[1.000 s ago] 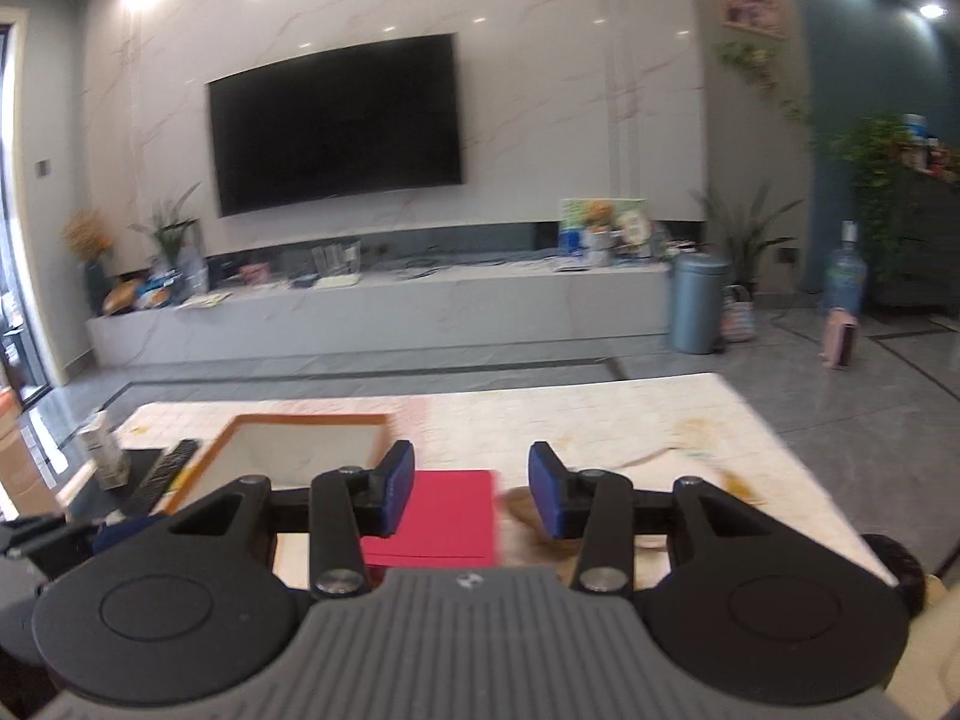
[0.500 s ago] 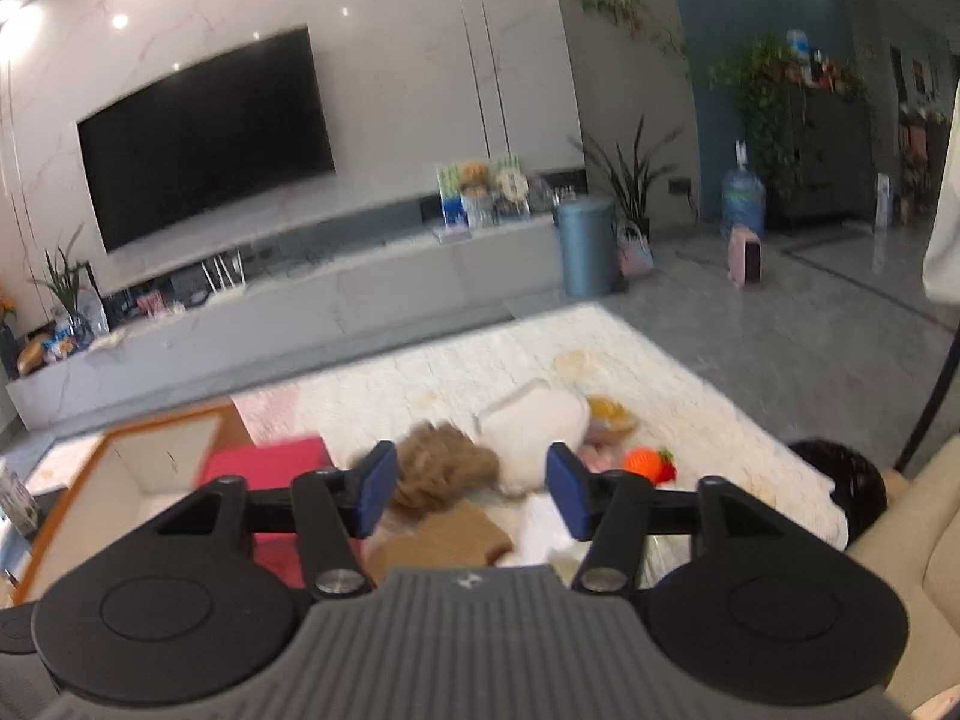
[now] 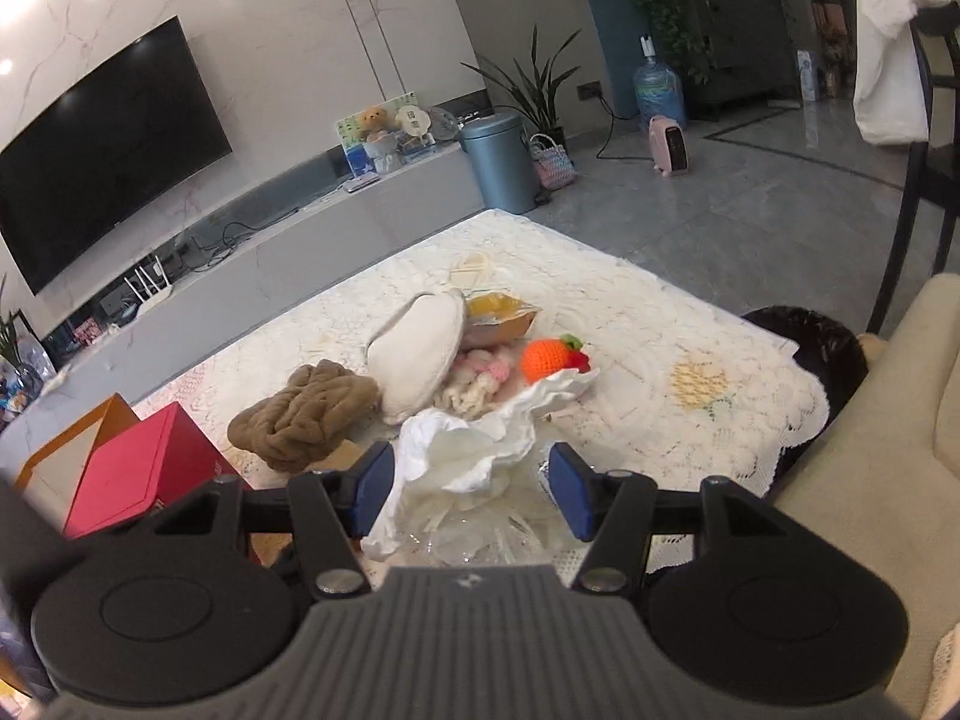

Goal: Organize soft objects
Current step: 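Reach the left gripper to the brown fiber sponge and grasp it, then grasp the white tissue bundle with the right gripper while the left holds the sponge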

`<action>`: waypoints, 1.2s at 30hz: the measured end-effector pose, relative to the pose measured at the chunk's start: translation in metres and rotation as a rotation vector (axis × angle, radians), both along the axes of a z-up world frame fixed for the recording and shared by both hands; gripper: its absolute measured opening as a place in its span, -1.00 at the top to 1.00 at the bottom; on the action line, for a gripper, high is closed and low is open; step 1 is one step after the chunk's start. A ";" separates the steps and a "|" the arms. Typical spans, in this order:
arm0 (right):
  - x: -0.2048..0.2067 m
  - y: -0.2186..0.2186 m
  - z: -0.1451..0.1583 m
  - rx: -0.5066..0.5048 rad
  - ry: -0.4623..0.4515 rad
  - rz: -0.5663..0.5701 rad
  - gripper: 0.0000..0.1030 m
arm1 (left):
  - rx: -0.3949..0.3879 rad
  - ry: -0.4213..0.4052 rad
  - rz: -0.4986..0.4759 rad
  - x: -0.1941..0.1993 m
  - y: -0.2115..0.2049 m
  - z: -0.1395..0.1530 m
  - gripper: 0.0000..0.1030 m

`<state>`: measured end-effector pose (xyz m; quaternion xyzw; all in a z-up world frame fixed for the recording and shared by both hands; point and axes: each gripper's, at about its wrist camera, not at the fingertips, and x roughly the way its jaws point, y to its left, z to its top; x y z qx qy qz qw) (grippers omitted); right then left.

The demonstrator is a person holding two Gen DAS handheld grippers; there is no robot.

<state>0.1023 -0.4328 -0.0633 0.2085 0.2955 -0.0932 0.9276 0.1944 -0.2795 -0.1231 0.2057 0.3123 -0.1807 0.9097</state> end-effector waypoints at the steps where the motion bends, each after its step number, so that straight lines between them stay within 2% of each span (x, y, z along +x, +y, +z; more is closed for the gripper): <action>1: 0.000 -0.002 -0.002 0.007 0.003 0.003 -0.13 | 0.008 0.005 0.000 0.005 -0.001 -0.003 -0.05; 3: 0.001 -0.004 -0.006 -0.009 0.020 0.006 -0.16 | 0.031 0.025 0.002 0.015 -0.004 -0.008 -0.14; 5: 0.000 -0.007 -0.009 -0.032 0.032 -0.004 -0.16 | 0.015 0.017 -0.027 0.019 -0.001 -0.008 -0.26; 7: 0.001 -0.013 -0.015 -0.017 0.051 -0.029 -0.16 | 0.034 0.034 -0.086 0.023 -0.002 -0.009 -0.48; 10: 0.002 -0.020 -0.019 -0.014 0.083 -0.064 -0.16 | 0.097 0.107 -0.149 0.034 -0.006 -0.020 -0.80; 11: 0.001 -0.020 -0.020 -0.019 0.080 -0.069 -0.16 | 0.116 0.081 -0.148 0.035 -0.008 -0.022 -0.88; 13: 0.002 -0.020 -0.021 -0.013 0.073 -0.061 -0.16 | 0.153 0.090 -0.116 0.041 -0.011 -0.030 -0.90; 16: 0.007 -0.015 -0.024 -0.016 0.084 -0.029 -0.16 | 0.076 0.114 -0.078 0.050 -0.006 -0.030 -0.93; 19: 0.012 -0.009 -0.027 -0.042 0.104 -0.014 -0.16 | 0.038 0.124 -0.051 0.051 -0.004 -0.030 -0.93; 23: 0.014 -0.008 -0.031 -0.052 0.115 -0.021 -0.16 | 0.018 0.105 -0.064 0.043 -0.002 -0.029 -0.68; 28: 0.014 -0.009 -0.033 -0.060 0.127 -0.038 -0.17 | 0.018 0.091 -0.080 0.027 -0.002 -0.021 -0.63; 32: 0.012 -0.011 -0.033 -0.050 0.118 -0.039 -0.18 | 0.028 0.029 -0.059 0.005 -0.004 -0.011 -0.63; 36: 0.010 -0.009 -0.030 -0.017 0.072 0.018 -0.18 | 0.020 -0.028 -0.023 -0.016 -0.002 0.000 -0.62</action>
